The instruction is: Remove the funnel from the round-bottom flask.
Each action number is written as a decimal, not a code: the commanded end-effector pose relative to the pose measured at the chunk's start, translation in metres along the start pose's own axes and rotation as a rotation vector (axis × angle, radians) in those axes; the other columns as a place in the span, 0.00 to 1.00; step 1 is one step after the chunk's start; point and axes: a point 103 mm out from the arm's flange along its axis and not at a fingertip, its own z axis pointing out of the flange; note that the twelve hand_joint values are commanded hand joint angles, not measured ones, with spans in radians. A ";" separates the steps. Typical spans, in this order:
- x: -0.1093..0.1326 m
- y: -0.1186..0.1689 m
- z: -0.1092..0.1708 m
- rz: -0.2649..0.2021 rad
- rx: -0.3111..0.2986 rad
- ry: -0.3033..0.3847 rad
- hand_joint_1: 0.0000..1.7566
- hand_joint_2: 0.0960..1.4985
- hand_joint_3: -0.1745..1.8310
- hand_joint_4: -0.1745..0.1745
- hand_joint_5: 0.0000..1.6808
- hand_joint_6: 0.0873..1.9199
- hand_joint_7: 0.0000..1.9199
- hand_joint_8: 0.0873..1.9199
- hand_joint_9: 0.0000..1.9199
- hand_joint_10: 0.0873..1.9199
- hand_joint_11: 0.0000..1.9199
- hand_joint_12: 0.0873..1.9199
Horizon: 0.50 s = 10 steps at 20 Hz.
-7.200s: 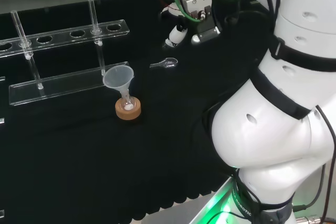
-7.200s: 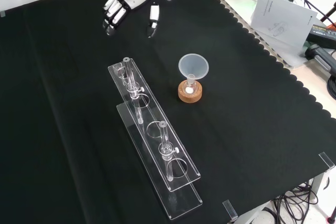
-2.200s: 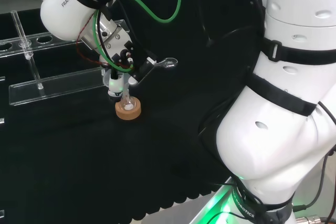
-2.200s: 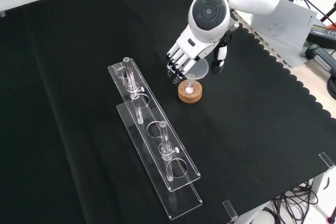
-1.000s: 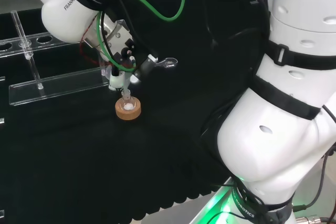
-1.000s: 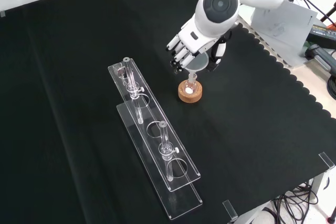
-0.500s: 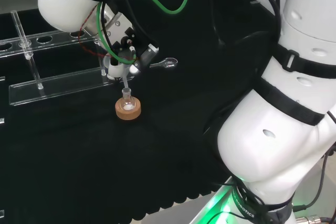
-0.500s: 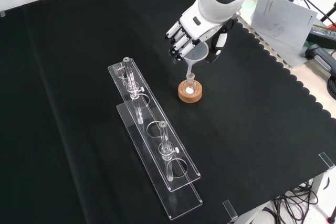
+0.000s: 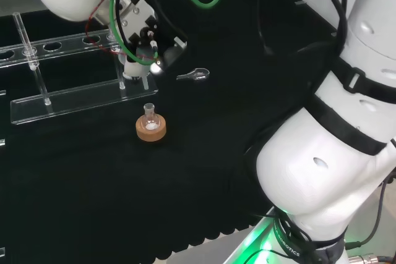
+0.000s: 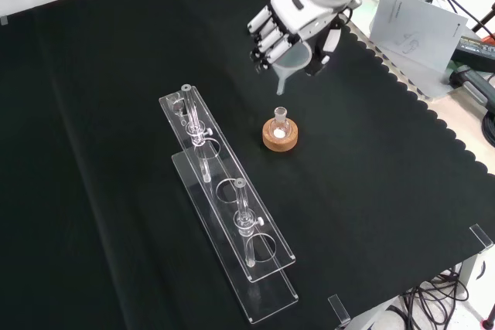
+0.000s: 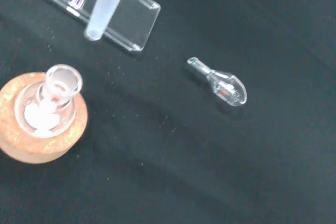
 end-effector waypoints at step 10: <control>-0.066 0.017 -0.039 0.062 -0.053 0.055 0.40 0.52 0.30 0.48 0.39 0.05 0.37 0.31 0.58 0.19 0.31 0.65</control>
